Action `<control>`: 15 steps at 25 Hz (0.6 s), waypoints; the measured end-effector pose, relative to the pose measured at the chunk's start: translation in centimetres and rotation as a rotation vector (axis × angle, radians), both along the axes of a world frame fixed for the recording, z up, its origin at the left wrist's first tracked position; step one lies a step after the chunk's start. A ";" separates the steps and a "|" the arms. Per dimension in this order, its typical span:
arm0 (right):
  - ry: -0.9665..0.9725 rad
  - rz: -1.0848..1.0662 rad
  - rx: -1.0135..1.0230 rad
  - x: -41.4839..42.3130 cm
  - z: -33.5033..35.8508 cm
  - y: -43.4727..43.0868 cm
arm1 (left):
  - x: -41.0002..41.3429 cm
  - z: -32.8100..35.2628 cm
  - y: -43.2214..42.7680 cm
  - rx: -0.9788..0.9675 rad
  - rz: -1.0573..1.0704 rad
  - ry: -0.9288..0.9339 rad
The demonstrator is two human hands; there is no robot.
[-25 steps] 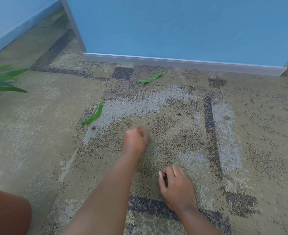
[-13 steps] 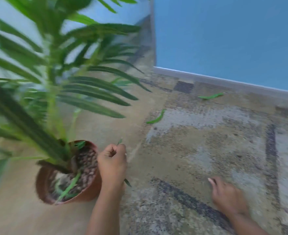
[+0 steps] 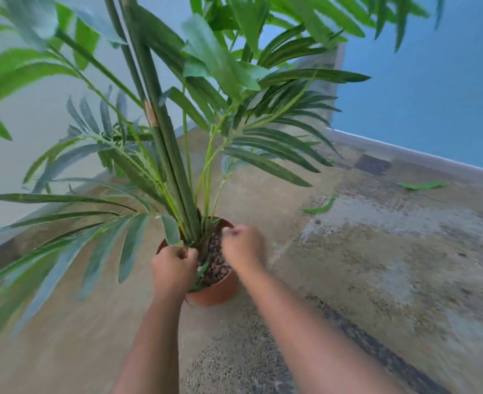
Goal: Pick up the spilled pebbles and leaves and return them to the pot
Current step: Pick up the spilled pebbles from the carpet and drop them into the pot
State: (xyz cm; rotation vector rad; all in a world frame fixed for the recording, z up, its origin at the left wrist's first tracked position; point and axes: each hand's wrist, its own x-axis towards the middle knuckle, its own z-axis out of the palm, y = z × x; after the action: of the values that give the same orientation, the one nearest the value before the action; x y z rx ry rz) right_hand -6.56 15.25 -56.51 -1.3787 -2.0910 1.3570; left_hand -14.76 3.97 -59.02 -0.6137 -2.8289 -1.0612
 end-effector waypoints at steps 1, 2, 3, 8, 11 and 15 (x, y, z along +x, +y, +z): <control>-0.041 0.014 0.021 -1.6 0.7 -0.8 | -0.3 -0.3 0.0 -0.013 -0.006 -0.001; -0.057 0.027 0.039 -2.4 1.0 -1.4 | -0.6 -0.7 0.0 -0.033 -0.013 0.002; -0.064 0.039 0.046 -2.7 1.1 -1.4 | -0.9 -1.0 0.1 -0.054 -0.011 0.013; -0.003 0.024 0.005 1.5 1.0 1.9 | -0.2 -1.9 1.3 -0.100 0.071 0.067; 0.007 -0.086 -0.088 9.1 -0.8 5.0 | 1.3 -2.0 1.6 -0.097 0.129 0.080; -0.054 -0.356 -0.240 20.8 -4.7 7.9 | 2.8 -1.6 1.9 0.012 0.193 0.055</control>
State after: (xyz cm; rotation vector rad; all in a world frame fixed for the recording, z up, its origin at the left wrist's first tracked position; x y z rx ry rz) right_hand 14.20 23.14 -61.20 -1.7988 -1.6448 1.4608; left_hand -11.97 5.83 -60.66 -0.3540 -2.7645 -1.0107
